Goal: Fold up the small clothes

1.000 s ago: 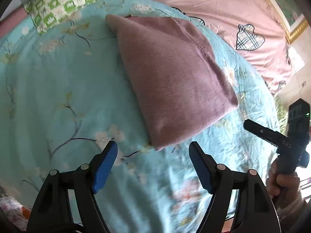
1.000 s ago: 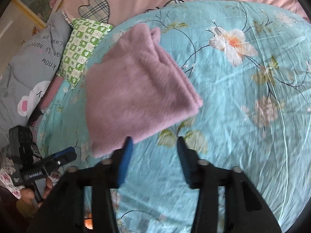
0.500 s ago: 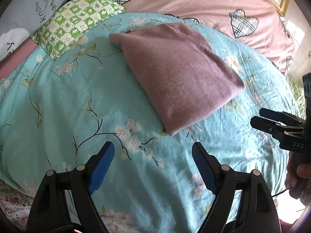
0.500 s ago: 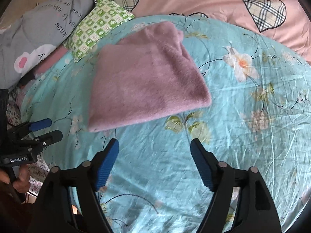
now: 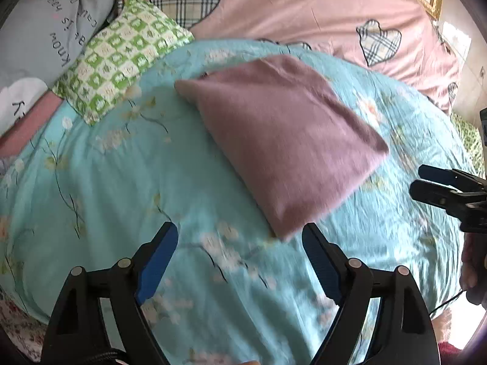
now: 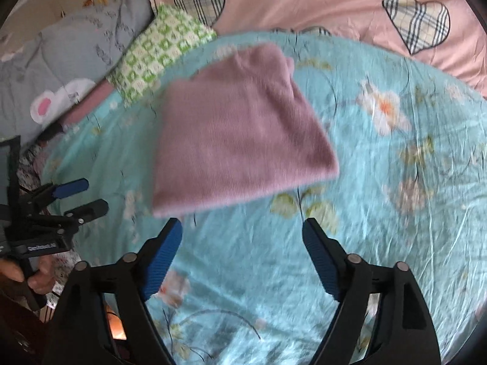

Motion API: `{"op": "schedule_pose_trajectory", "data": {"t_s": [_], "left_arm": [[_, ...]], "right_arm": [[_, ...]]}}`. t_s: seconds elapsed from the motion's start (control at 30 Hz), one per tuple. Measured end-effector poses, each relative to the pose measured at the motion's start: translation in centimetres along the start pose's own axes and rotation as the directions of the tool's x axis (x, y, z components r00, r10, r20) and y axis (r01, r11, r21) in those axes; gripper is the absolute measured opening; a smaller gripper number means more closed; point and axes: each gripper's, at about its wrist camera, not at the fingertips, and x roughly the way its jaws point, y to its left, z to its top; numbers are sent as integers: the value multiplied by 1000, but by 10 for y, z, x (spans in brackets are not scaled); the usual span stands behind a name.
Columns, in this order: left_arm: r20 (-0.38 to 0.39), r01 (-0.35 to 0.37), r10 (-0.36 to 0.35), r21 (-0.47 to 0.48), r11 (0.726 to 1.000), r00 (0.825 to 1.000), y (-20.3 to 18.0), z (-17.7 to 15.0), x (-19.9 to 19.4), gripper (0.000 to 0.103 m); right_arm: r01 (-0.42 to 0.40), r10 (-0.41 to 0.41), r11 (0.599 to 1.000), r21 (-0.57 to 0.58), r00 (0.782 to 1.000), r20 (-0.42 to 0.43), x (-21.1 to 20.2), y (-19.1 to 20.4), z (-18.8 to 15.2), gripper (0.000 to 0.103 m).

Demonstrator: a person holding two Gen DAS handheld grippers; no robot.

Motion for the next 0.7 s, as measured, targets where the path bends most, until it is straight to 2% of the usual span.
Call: {"op": "schedule_pose_trajectory", "data": {"t_s": [0.23,0.4,0.7], "left_arm": [[-27,-37,36,-62,997,999,7,10,15,85],[-63,-38,31,-108,993,998,4,7,27,85],[-100,-92,82,-90,992,992,-6,7,45,85]], "right_arm": [[12,-12,1000,-14,998,56,2,3,23,90],[21,-20,999,-34,999,31,17,-2,26,90],[12,-13,1000,-25,1000,-4,35,-12,32,90]]}}
